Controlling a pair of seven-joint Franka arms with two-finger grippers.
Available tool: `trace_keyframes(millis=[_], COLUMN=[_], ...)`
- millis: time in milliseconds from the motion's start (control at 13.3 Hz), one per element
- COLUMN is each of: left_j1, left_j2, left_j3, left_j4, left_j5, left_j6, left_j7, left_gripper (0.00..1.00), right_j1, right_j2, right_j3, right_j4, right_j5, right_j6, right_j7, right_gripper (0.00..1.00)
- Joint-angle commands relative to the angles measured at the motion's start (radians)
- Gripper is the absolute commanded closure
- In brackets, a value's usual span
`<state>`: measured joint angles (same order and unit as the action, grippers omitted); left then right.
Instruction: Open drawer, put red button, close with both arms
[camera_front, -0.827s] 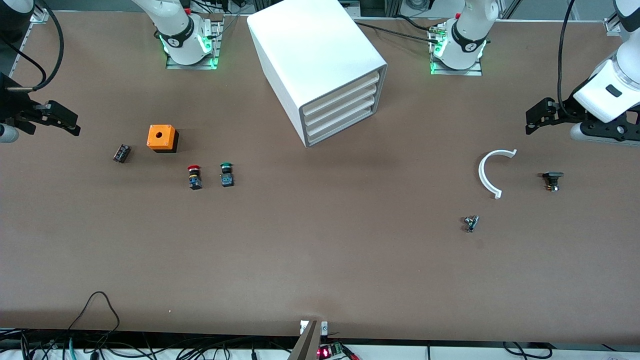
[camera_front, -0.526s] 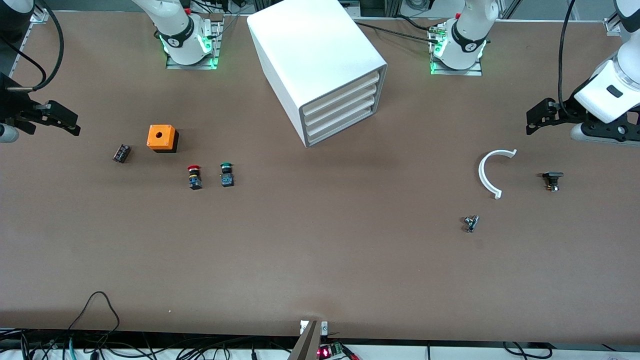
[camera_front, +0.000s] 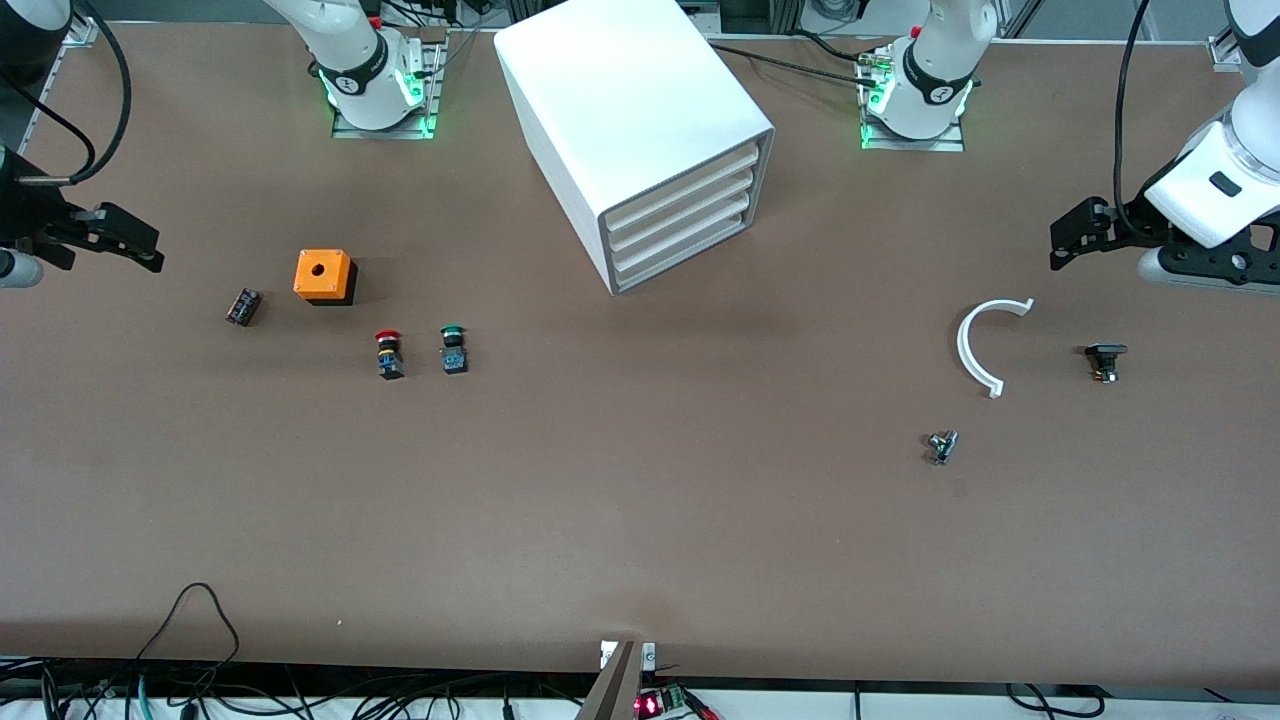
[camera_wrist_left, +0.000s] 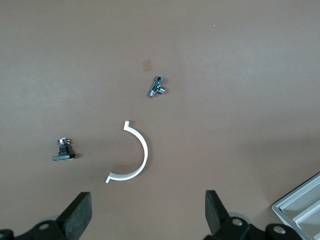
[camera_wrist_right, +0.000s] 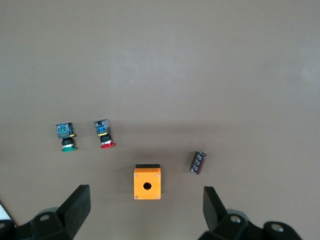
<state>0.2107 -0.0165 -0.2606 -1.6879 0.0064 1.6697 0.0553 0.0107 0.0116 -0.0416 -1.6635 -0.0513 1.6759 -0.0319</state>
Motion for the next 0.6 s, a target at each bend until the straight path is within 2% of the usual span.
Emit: trace_keyframes(millis=[0, 225, 451, 526], left_j1=[0.004, -0.002, -0.007, -0.011], left_j2=[0.021, 0.023, 0.038, 0.070], left_j3=[-0.011, -0.011, -0.011, -0.012], left_j4=[0.033, 0.033, 0.030, 0.031], left_j5=[0.018, 0.018, 0.018, 0.018], left_j6=[-0.011, -0.013, -0.062, -0.092], left_j7=[0.003, 0.014, 0.017, 0.011], left_gripper=[0.00, 0.00, 0.00, 0.00], right_j1=[-0.001, 0.027, 0.071, 0.086], right_j2=[0.016, 0.068, 0.186, 0.217], right_j3=[0.000, 0.002, 0.002, 0.002], right_j4=[-0.001, -0.001, 0.005, 0.005], right_j5=[0.017, 0.013, 0.016, 0.016], right_j6=[-0.015, -0.028, -0.003, 0.028], right_j7=[-0.009, -0.003, 0.004, 0.004], right_gripper=[0.00, 0.00, 0.00, 0.00])
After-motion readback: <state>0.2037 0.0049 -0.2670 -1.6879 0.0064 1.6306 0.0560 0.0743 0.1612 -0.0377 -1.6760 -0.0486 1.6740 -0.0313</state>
